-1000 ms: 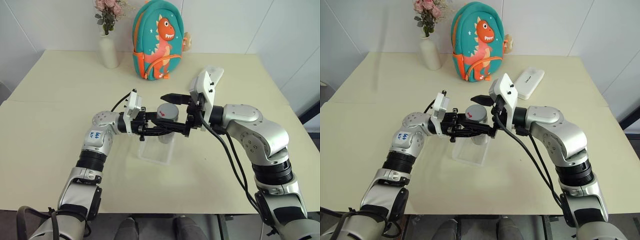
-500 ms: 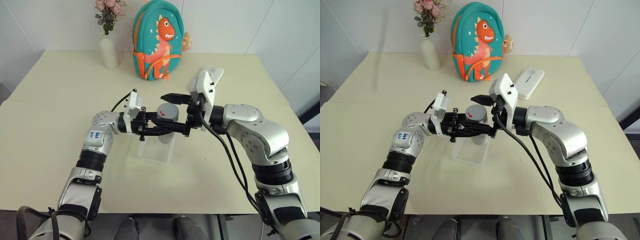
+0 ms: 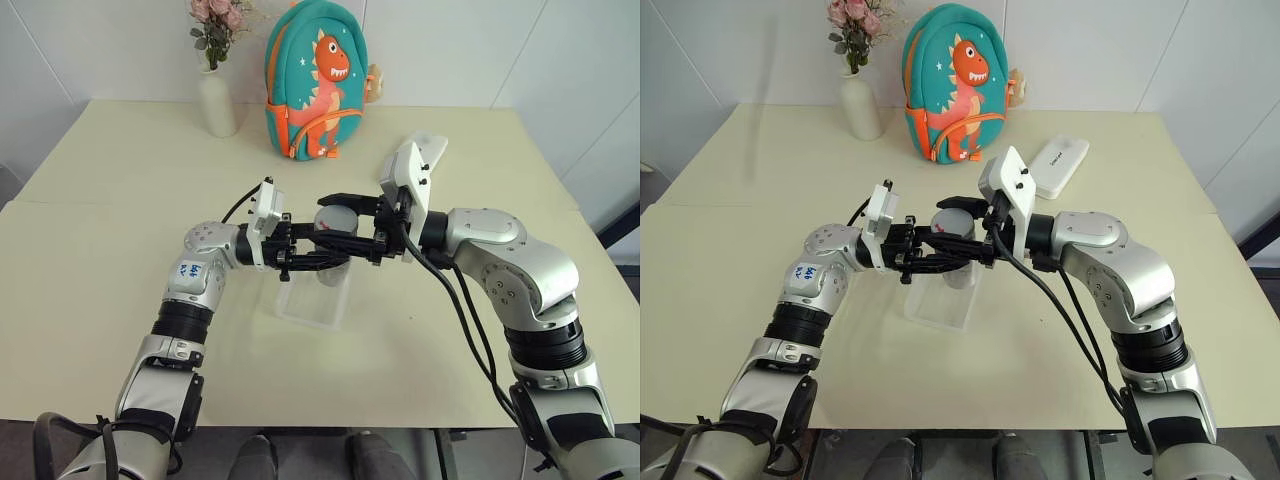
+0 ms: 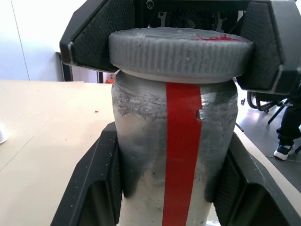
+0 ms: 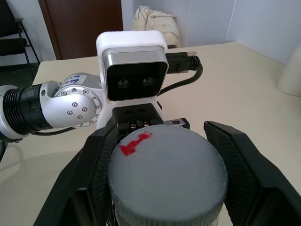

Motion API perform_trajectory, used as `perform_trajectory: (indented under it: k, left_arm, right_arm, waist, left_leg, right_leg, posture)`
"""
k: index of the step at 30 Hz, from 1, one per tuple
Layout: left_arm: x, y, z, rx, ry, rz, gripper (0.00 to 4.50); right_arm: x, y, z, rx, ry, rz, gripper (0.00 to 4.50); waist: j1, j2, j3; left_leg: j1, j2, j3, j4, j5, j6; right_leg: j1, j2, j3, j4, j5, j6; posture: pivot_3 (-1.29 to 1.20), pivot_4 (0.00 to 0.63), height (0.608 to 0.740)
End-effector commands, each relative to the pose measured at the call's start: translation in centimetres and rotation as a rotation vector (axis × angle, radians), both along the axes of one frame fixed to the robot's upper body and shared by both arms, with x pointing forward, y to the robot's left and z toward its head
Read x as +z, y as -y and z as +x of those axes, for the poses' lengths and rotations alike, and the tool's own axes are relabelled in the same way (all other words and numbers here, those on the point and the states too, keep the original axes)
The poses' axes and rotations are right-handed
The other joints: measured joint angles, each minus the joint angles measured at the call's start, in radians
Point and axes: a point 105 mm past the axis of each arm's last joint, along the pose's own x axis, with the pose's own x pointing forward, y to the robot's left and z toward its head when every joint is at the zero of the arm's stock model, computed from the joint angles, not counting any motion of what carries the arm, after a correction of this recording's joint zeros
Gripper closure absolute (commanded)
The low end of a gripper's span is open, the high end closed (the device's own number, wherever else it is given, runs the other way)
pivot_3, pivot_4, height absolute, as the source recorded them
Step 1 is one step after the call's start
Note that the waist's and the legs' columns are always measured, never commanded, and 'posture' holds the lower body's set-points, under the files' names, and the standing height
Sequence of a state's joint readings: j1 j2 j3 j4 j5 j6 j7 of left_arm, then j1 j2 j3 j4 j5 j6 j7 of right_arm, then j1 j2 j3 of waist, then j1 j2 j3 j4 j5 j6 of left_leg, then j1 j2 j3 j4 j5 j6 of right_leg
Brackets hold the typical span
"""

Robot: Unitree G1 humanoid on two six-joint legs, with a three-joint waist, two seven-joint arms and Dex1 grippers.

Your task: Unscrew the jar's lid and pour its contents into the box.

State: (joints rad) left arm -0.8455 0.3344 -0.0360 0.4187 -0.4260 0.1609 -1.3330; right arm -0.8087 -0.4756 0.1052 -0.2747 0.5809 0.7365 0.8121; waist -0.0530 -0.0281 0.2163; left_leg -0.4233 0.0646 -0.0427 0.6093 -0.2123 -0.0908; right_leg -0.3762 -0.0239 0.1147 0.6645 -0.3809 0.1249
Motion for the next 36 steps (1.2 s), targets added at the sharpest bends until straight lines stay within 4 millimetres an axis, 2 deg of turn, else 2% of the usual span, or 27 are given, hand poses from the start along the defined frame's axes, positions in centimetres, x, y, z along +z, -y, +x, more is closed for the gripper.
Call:
perform_trajectory:
  k: [1,5,12,17,24,30,36]
  left_arm:
    - [0.0,-0.1,-0.5,-0.014,0.042,0.014,2.52]
    - [-0.5,-0.1,-0.6,-0.017,0.021,0.018,2.52]
    - [-1.2,-0.1,-0.9,-0.025,-0.001,0.029,2.52]
    - [-2.2,0.0,-1.4,-0.044,-0.032,0.050,2.52]
    - [-3.1,0.2,-2.1,-0.062,-0.045,0.068,2.52]
    - [-2.4,0.3,-1.9,-0.046,-0.024,0.039,2.52]
    - [0.1,0.4,-1.7,-0.028,0.038,-0.010,2.52]
  right_arm:
    - [2.9,0.3,-1.0,0.022,0.107,0.052,1.92]
    - [4.4,0.4,-1.3,0.044,0.133,0.076,1.92]
    - [4.7,0.6,-1.3,0.054,0.143,0.065,1.92]
    - [5.9,0.7,-1.2,0.067,0.153,0.087,1.92]
    - [6.5,0.9,-0.9,0.073,0.178,0.074,1.92]
    - [6.3,1.2,-0.7,0.069,0.184,0.058,1.92]
    - [6.4,2.2,-0.4,0.017,0.185,0.061,1.92]
  waist:
    - [0.000,0.000,0.000]
    - [0.000,0.000,0.000]
    - [0.000,0.000,0.000]
    - [-0.001,0.000,0.000]
    - [0.000,0.002,0.000]
    - [0.000,0.002,0.000]
    - [0.001,0.002,0.000]
  left_leg:
    - [0.000,0.000,0.000,0.000,0.000,0.000]
    - [0.000,0.000,0.000,0.000,0.000,0.000]
    - [0.000,0.000,0.000,0.000,0.000,0.000]
    - [0.000,0.000,0.000,0.000,0.000,0.000]
    - [0.000,0.000,0.000,0.000,0.000,0.000]
    - [0.000,0.000,0.000,0.001,0.000,0.000]
    - [0.000,0.000,0.000,0.001,0.000,0.000]
  right_leg:
    - [0.000,0.000,0.000,0.000,0.000,0.000]
    - [0.000,0.000,0.000,0.000,0.000,0.000]
    - [0.000,0.000,0.000,0.000,0.000,0.000]
    - [0.000,0.000,0.000,0.000,0.000,0.000]
    - [0.000,0.000,-0.001,0.000,0.000,0.000]
    - [0.000,0.000,0.000,0.001,0.000,0.000]
    - [0.000,0.000,0.000,0.000,0.000,0.000]
  posture:
    - [0.00,0.150,0.740]
    - [0.00,0.150,0.740]
    - [0.00,0.150,0.740]
    - [0.00,0.150,0.740]
    - [0.00,0.150,0.740]
    - [0.00,0.150,0.740]
    - [0.00,0.150,0.740]
